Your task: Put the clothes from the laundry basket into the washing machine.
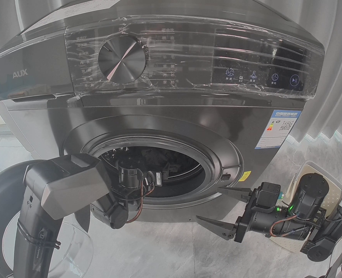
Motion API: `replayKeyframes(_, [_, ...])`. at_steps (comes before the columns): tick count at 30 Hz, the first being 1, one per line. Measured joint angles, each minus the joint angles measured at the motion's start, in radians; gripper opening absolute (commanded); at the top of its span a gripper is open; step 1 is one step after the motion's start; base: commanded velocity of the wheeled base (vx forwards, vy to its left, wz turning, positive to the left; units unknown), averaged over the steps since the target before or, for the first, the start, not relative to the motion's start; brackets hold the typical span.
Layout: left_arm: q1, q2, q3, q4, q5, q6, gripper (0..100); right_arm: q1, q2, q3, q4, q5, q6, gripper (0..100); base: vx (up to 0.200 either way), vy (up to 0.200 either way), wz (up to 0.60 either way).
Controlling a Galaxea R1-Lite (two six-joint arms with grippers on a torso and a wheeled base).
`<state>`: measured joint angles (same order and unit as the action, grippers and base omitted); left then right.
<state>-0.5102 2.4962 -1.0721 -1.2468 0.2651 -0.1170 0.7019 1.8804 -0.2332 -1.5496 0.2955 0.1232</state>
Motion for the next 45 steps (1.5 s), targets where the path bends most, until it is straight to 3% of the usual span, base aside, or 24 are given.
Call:
replayKeyframes(12, [-0.069, -0.123, 0.256, -0.120, 0.000, -0.004, 100, 0.001, -0.004, 0.001, 0.000, 0.000, 0.000, 100, 0.000, 0.000, 0.00])
replayKeyframes(30, [-0.224, -0.227, 0.446, -0.164, 0.000, -0.030, 100, 0.001, -0.018, 0.004, 0.001, 0.000, -0.001, 100, 0.000, 0.000, 0.00])
replayKeyframes(45, [-0.320, -0.554, 0.764, -0.291, -0.006, -0.051, 100, -0.012, -0.171, 0.009, 0.001, -0.004, -0.007, 100, 0.000, 0.000, 0.00])
